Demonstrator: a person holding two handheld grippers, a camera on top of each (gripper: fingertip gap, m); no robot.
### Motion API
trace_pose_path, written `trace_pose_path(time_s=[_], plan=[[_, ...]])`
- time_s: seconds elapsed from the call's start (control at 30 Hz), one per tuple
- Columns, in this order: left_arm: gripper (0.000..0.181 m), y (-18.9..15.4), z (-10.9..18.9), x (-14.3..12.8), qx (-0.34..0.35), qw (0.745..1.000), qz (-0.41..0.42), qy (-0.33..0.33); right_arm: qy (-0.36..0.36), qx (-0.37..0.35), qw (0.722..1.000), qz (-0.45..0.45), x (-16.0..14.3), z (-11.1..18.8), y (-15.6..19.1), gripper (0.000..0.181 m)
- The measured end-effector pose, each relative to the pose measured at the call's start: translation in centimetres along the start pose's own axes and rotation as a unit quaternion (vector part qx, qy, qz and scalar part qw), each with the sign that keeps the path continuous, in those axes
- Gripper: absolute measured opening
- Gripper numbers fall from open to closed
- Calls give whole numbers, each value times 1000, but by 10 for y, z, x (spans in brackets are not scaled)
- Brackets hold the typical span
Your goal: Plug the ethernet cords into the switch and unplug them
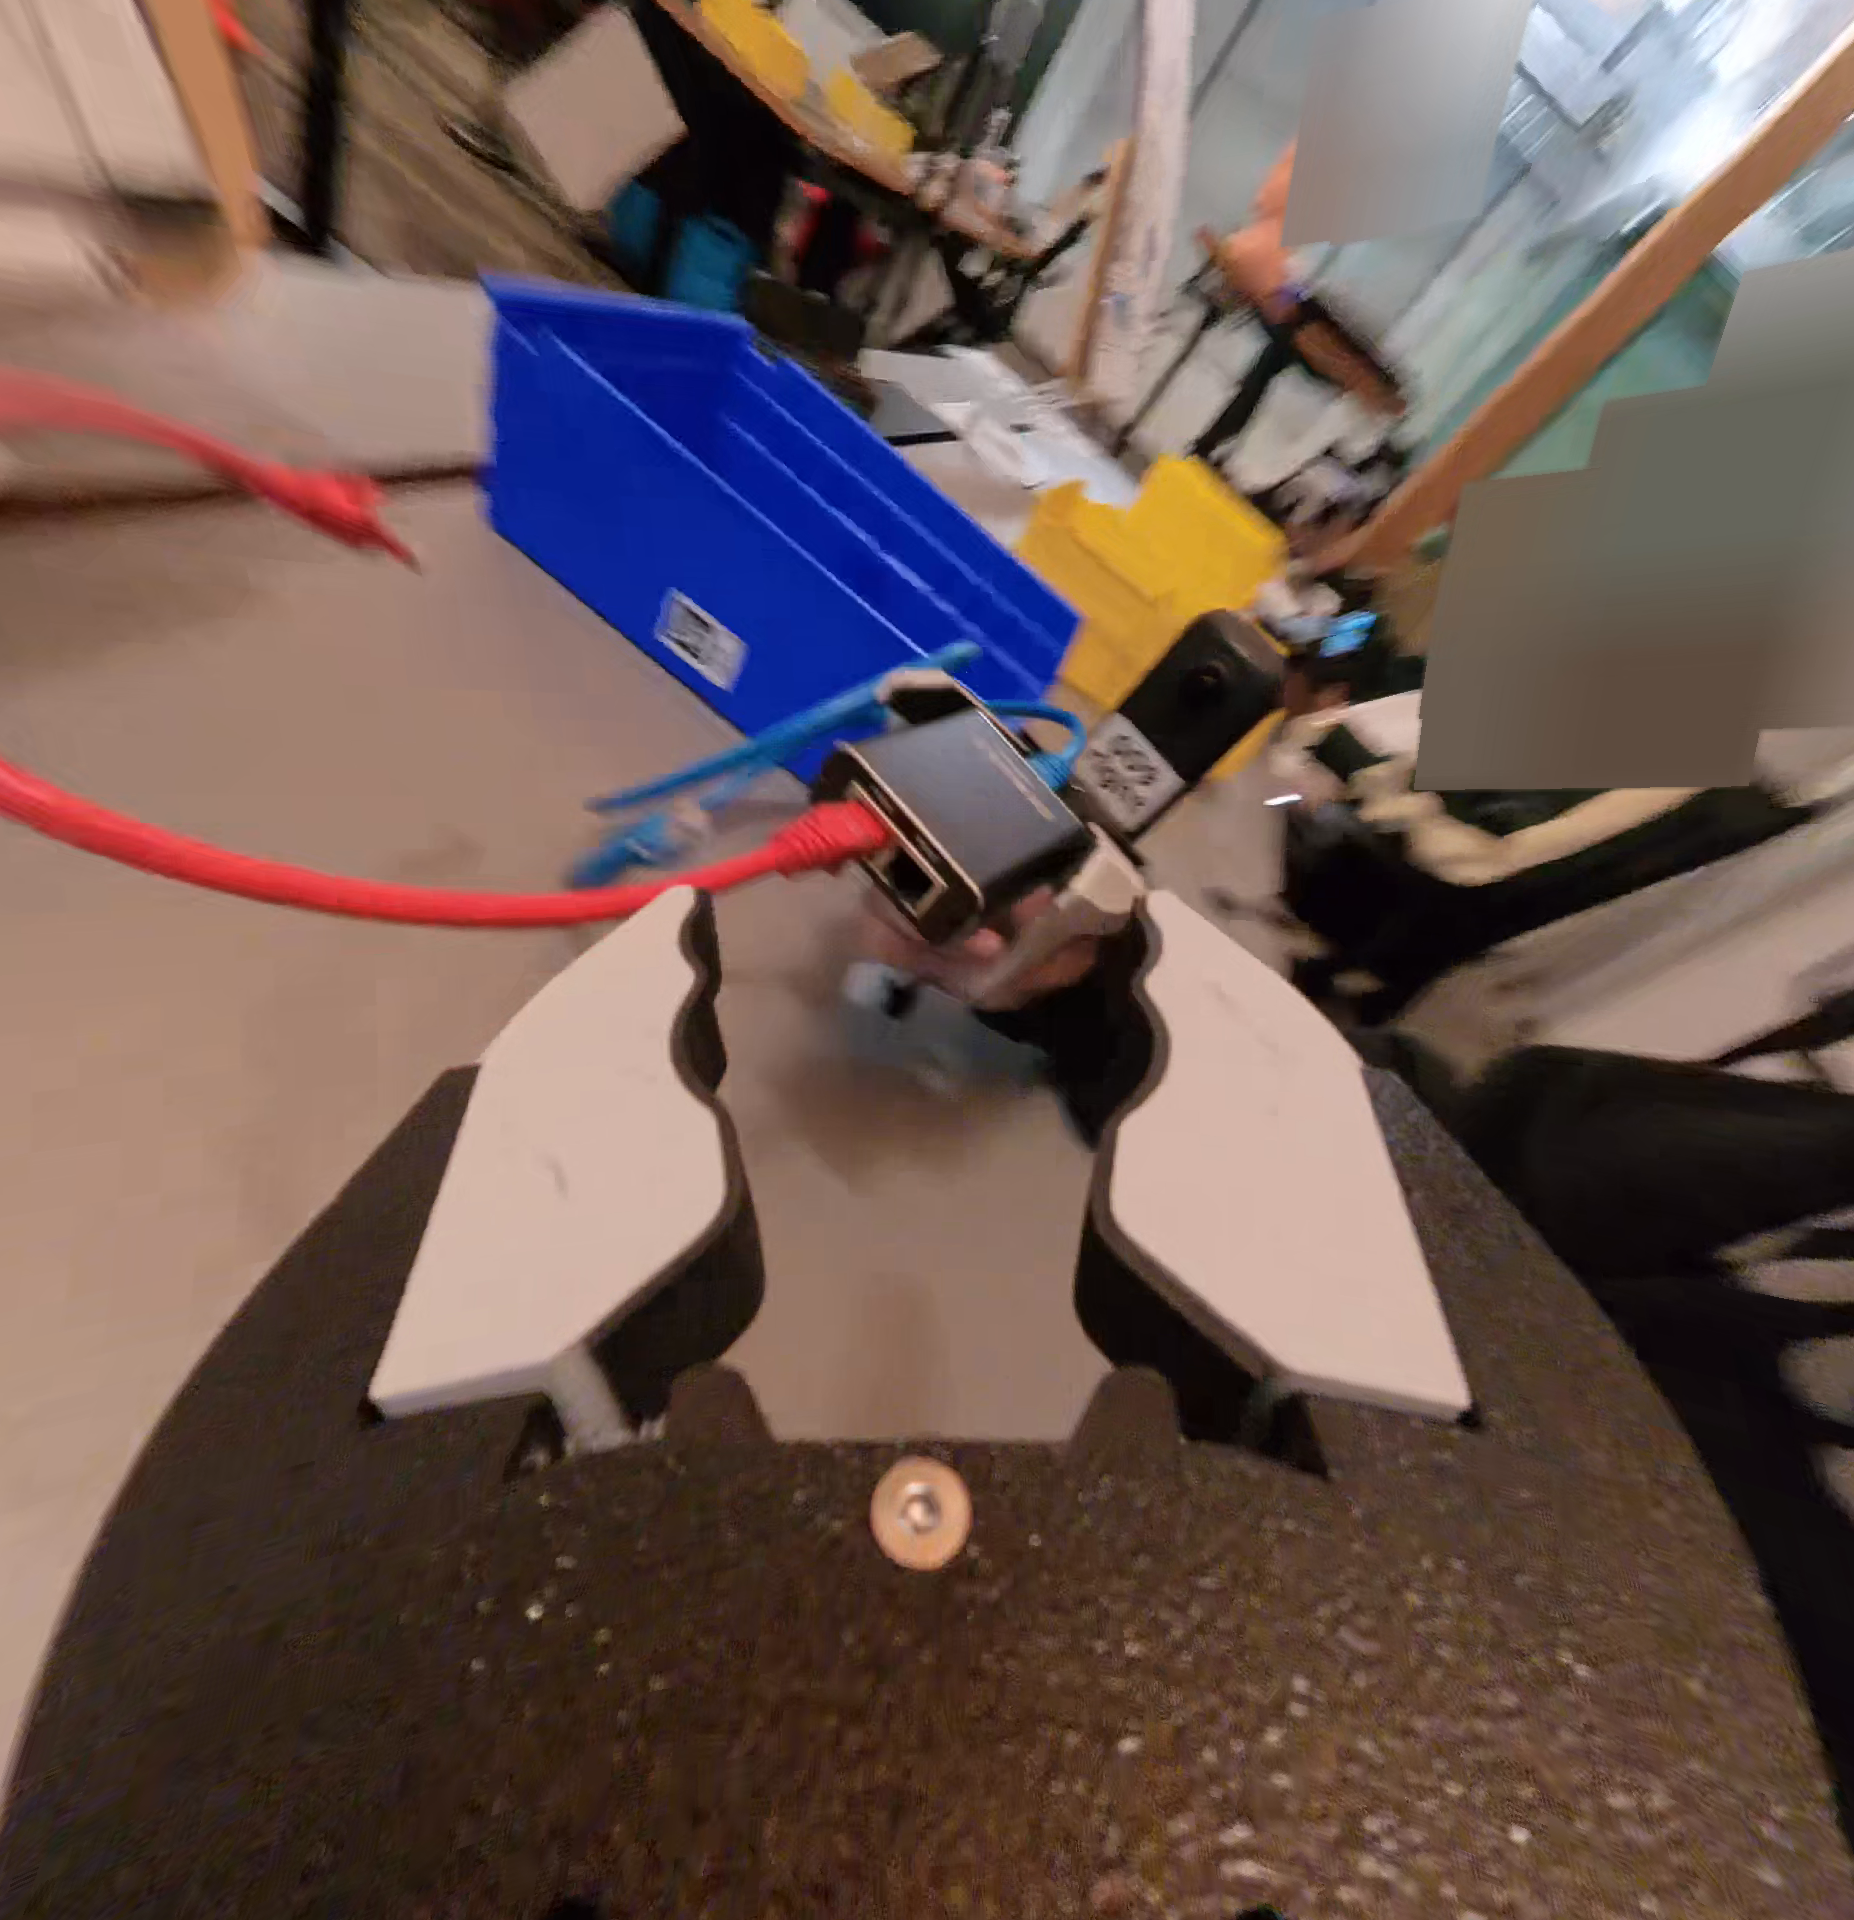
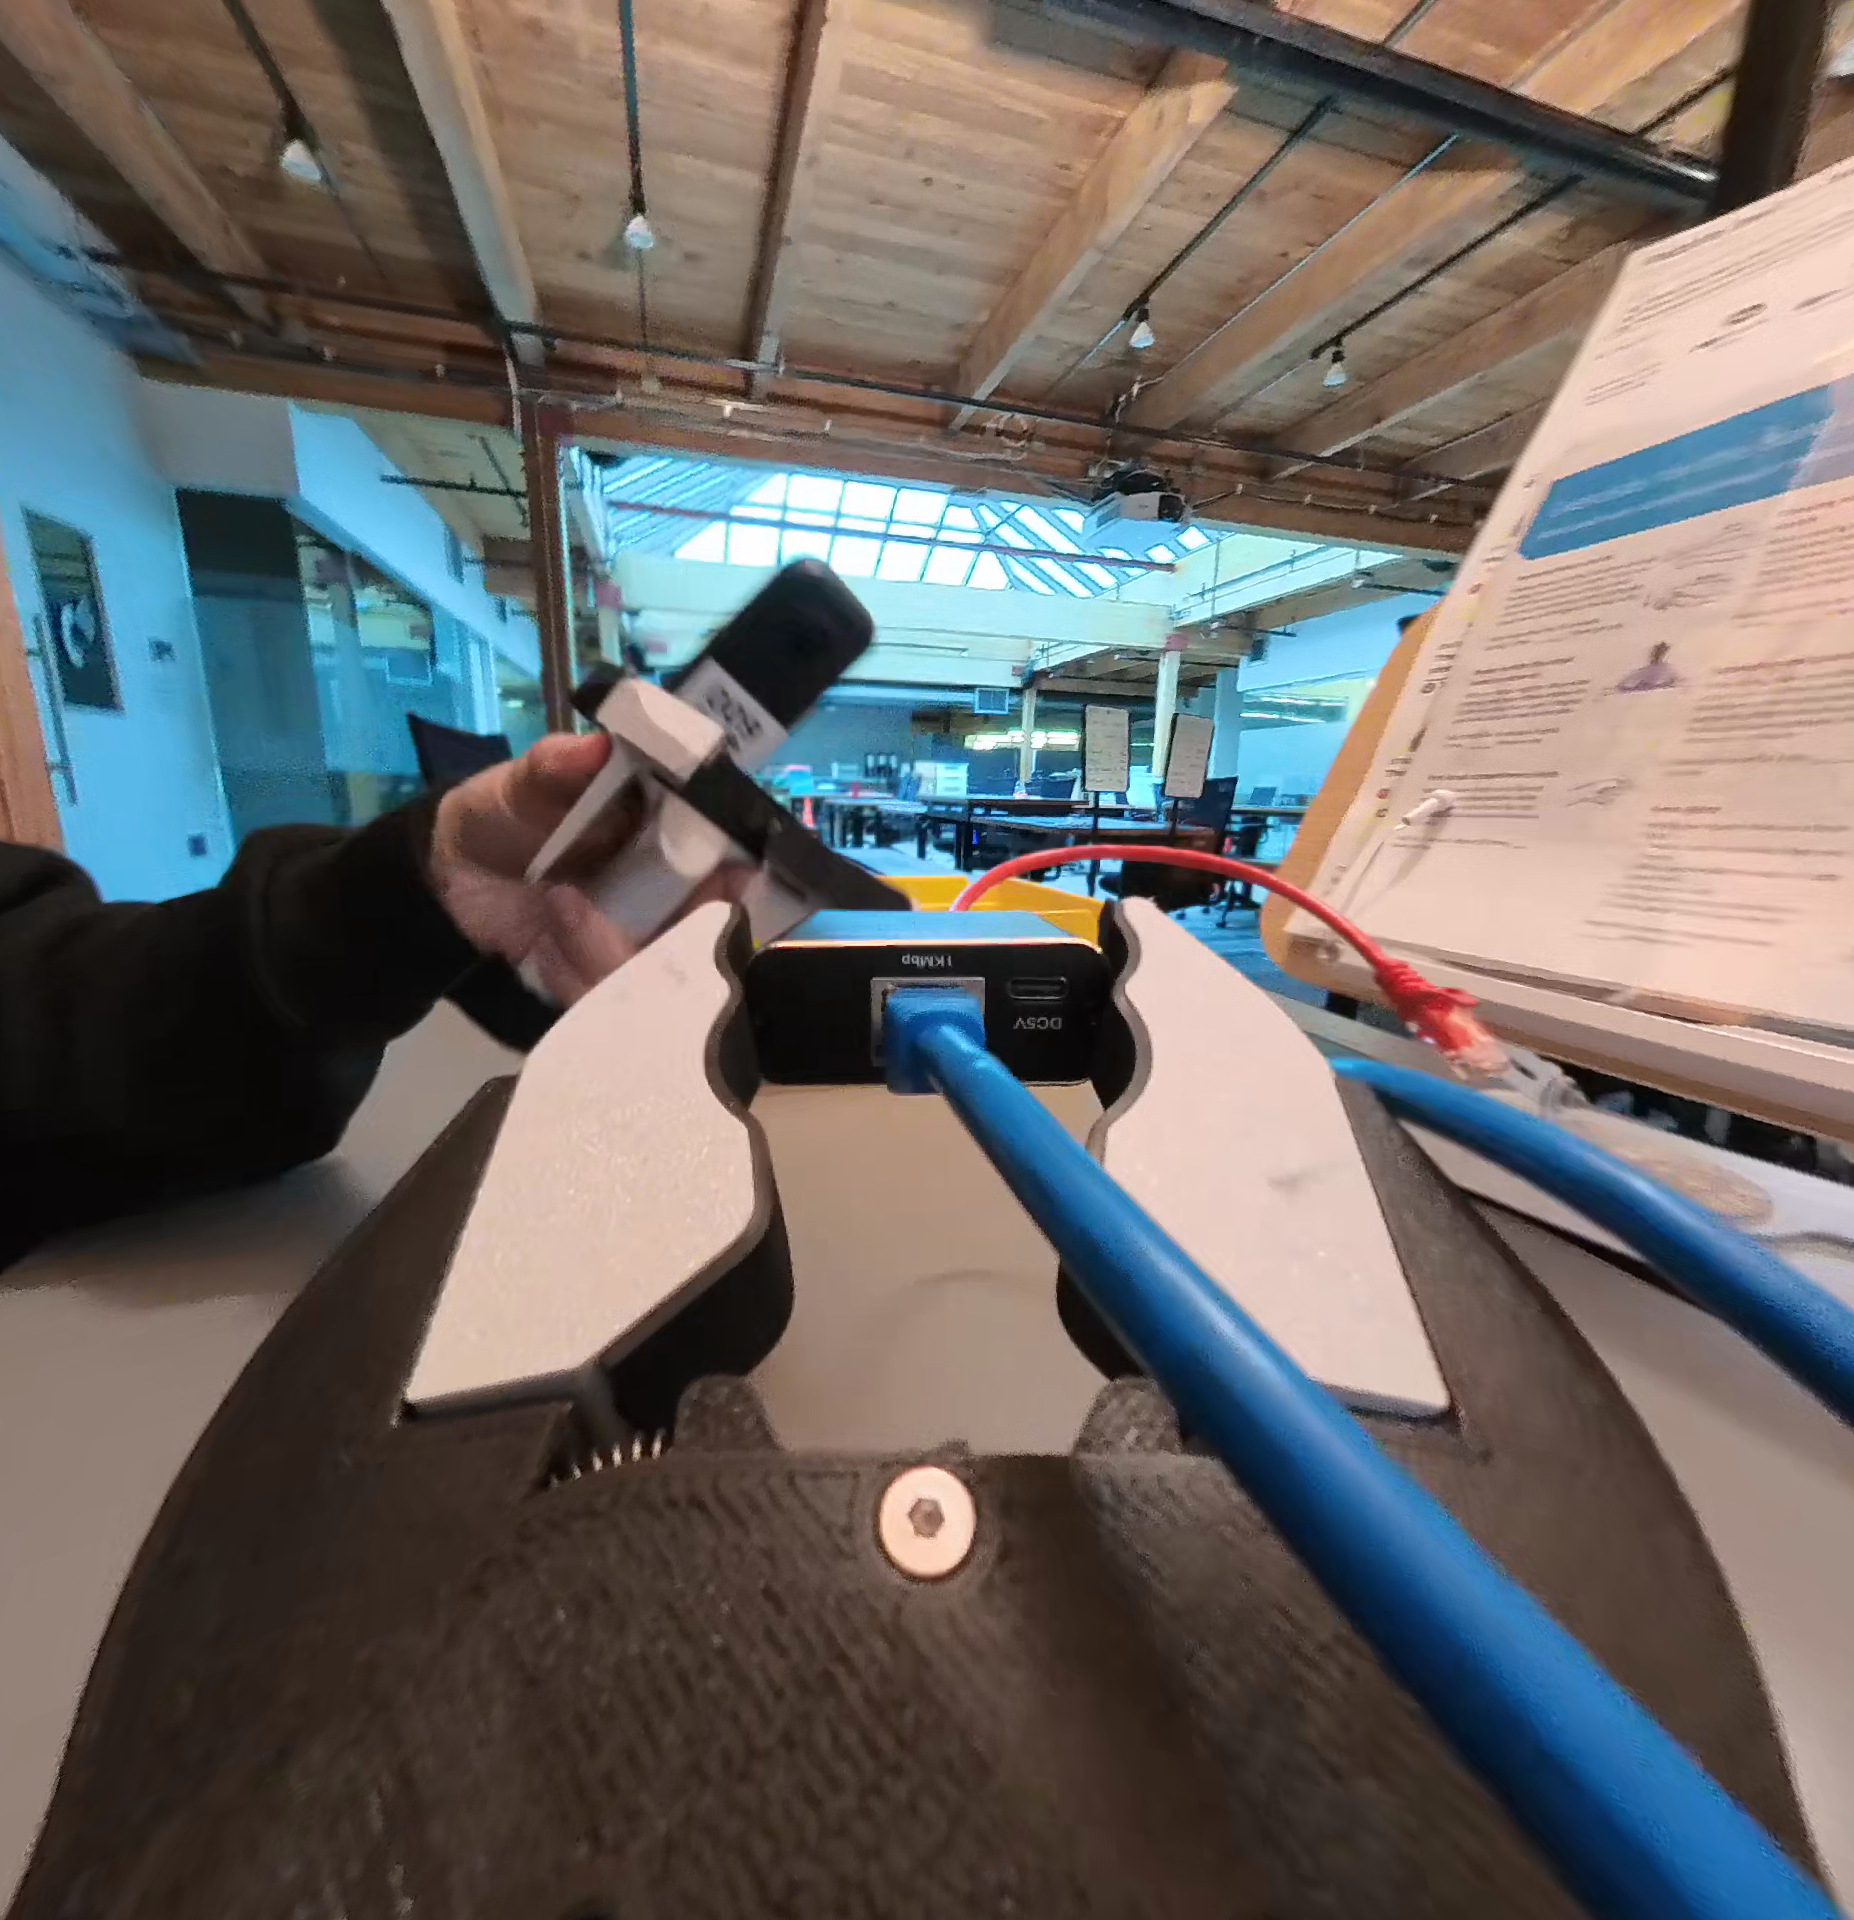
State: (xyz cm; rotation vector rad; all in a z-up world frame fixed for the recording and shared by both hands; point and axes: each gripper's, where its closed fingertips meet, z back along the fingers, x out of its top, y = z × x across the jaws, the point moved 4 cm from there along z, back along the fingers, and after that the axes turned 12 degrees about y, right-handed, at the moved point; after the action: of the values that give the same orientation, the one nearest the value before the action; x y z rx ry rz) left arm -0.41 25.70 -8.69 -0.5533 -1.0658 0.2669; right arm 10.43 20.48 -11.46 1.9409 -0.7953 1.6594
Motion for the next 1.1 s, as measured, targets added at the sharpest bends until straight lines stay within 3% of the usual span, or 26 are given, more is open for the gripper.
trace_pose_path(time_s=[0.13,0.27,0.37,0.43,0.5,0.73,0.93,1.1], plan=[[61,-5,-30,-35,-214,964,152,-34,33,37,998,44,-9,-15,22,62],[57,-5,-40,-44,-290,929,223,-50,46,49,994,81,-13,-25,38,63],[31,-1,-42,-50,-279,929,237,-61,61,51,992,93,-16,-28,41,62],[29,2,-41,-53,-261,933,239,-58,100,39,986,126,-25,-30,42,63],[27,6,-37,-57,-197,957,213,-26,142,24,976,161,-37,-32,44,63],[26,-9,-24,-56,-141,967,204,53,143,31,978,150,-35,-39,55,72],[26,-22,-29,-52,-127,973,189,46,91,16,991,100,-21,-43,59,73],[26,-22,-31,-53,-131,970,195,62,84,1,984,156,-21,-42,62,74]])
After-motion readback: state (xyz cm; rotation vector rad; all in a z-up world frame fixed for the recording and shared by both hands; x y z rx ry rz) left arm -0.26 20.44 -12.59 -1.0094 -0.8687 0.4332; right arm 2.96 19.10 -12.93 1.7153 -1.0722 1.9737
